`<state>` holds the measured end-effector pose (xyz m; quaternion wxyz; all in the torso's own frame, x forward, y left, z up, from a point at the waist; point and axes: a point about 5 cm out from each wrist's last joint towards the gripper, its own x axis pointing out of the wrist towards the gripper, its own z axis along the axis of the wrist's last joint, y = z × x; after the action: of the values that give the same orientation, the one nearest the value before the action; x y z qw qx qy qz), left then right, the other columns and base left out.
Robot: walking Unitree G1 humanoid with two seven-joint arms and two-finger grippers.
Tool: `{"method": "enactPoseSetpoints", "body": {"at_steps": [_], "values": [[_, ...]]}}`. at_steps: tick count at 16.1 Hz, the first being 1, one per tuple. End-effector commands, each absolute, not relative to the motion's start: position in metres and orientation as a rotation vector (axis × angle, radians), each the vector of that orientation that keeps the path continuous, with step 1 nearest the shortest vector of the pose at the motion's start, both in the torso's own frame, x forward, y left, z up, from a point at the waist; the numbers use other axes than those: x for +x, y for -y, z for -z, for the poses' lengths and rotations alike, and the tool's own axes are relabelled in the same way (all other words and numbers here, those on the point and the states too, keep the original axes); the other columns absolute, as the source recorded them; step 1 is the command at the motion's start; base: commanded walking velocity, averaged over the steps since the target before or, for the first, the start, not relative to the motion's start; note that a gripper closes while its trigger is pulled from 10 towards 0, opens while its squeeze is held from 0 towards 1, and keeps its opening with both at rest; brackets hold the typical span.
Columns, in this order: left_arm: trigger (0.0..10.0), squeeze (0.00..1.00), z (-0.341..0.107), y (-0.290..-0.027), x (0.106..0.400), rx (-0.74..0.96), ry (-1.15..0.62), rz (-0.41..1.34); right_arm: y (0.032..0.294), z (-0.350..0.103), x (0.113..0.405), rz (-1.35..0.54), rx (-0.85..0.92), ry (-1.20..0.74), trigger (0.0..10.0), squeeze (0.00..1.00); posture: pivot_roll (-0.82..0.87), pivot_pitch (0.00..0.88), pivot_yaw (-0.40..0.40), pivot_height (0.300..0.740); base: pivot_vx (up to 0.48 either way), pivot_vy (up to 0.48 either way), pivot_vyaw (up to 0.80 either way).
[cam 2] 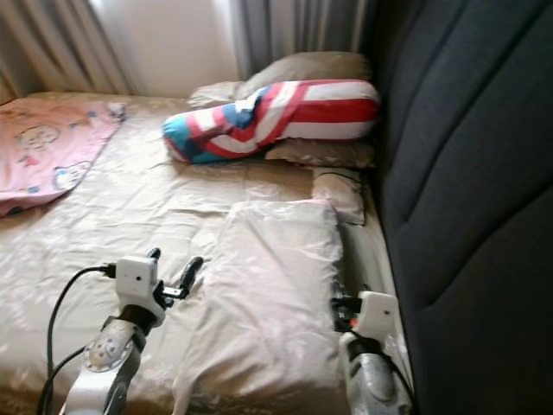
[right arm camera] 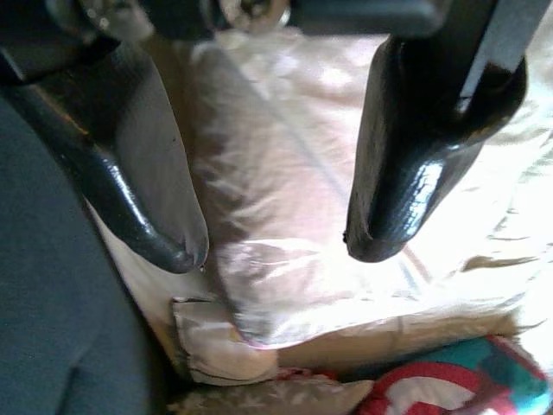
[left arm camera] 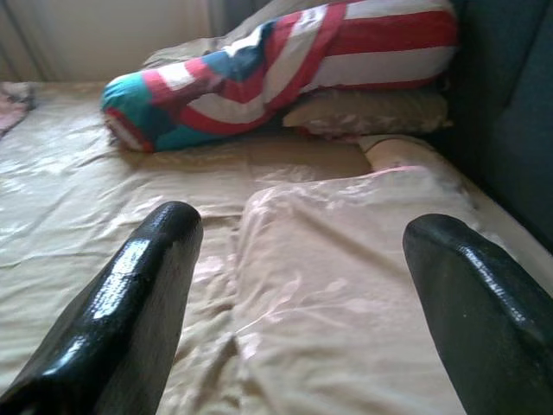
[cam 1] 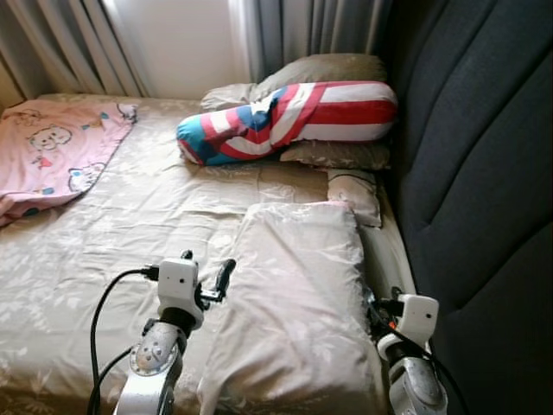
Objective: Clean up the room
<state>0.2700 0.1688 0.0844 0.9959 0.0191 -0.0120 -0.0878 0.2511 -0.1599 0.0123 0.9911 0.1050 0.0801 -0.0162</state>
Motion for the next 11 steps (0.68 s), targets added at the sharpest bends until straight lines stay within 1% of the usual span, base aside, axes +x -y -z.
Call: {"method": "enactPoseSetpoints", "body": {"at_steps": [1,8,9,11], "values": [[10.0,0.00,-0.0886,-0.1704,0.2701,0.031,0.039,0.175,0.1629,-0.0157,0.2494,0.044,0.218,-0.140,10.0,0.00,-0.02,0.034,-0.014,0.740,0.000,0.000,0.00],[10.0,0.00,-0.0867,-0.1716,0.2698,0.029,0.031,0.166,0.1657,-0.0177,0.2495,0.062,0.185,-0.142,10.0,0.00,-0.02,0.043,-0.016,0.740,0.000,0.000,0.00],[10.0,0.00,-0.0868,-0.1717,0.2700,0.029,0.030,0.165,0.1651,-0.0163,0.2507,0.066,0.177,-0.167,10.0,0.00,-0.01,0.044,-0.017,0.740,0.000,0.000,0.00],[10.0,0.00,-0.0870,-0.1728,0.2704,0.029,0.030,0.163,0.1639,-0.0157,0.2515,0.065,0.175,-0.175,10.0,0.00,-0.01,0.045,-0.018,0.725,0.000,0.000,0.00]]}}
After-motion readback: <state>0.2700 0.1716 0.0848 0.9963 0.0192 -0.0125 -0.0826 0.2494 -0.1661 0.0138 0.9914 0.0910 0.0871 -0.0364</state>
